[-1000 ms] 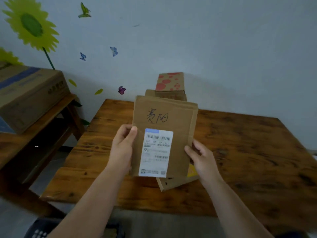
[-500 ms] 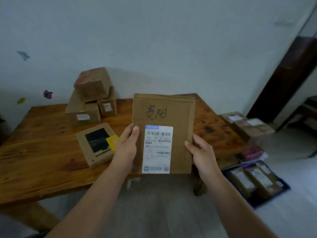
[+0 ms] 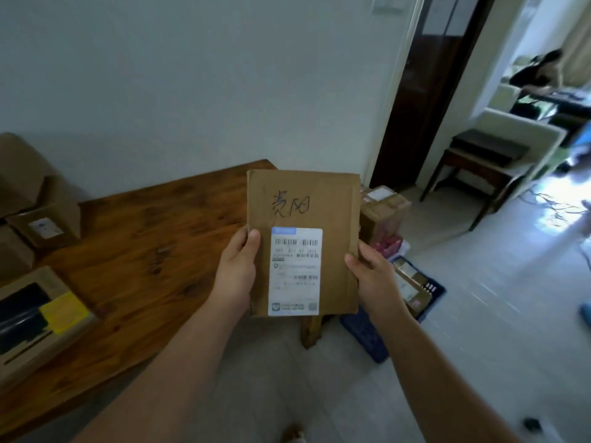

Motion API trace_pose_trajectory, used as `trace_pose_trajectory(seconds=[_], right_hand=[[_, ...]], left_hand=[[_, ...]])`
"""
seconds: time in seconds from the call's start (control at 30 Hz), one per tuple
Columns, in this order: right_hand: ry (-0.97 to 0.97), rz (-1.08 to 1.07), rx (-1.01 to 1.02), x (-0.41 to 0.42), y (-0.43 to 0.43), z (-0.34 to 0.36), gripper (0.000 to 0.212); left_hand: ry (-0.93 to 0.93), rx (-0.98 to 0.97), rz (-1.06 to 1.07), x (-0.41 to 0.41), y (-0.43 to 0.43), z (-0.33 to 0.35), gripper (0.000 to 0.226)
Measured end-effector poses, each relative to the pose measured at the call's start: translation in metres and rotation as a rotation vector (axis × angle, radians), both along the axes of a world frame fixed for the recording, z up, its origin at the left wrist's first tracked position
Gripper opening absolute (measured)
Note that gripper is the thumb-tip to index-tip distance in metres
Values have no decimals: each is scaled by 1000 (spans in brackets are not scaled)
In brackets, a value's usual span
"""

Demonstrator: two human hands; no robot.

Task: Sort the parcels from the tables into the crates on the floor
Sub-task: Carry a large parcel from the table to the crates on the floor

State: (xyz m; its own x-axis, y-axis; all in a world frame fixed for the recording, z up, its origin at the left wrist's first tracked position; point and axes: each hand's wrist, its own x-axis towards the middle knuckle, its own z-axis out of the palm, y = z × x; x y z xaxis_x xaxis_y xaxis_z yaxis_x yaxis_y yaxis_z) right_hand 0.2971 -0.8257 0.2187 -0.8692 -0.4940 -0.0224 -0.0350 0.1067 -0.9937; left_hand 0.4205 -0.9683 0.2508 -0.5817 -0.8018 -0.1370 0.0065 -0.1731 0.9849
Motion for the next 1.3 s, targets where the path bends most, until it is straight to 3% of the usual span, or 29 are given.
trace_pose_trajectory(seconds=[0.37,0.6,1.03,1.17,1.3], right_hand=[[20,-121,-6,-183,-17,21,31],[30,-194,66,-305,-16,5,32],[-5,166,266,-532,-24,-48,34],[-60,252,325,-565,-47,-79,38],[-130,331,412,-584,-86,-119,41]], left_hand=[[31,25,-176,-191,-34,7,20],[-45,51,-250,-317,-41,-13,23],[-237,136,88,-514,-20,-95,25],[-299,205,195,-536,-27,-124,20],[-411,255,322,-553,-56,-165,36]])
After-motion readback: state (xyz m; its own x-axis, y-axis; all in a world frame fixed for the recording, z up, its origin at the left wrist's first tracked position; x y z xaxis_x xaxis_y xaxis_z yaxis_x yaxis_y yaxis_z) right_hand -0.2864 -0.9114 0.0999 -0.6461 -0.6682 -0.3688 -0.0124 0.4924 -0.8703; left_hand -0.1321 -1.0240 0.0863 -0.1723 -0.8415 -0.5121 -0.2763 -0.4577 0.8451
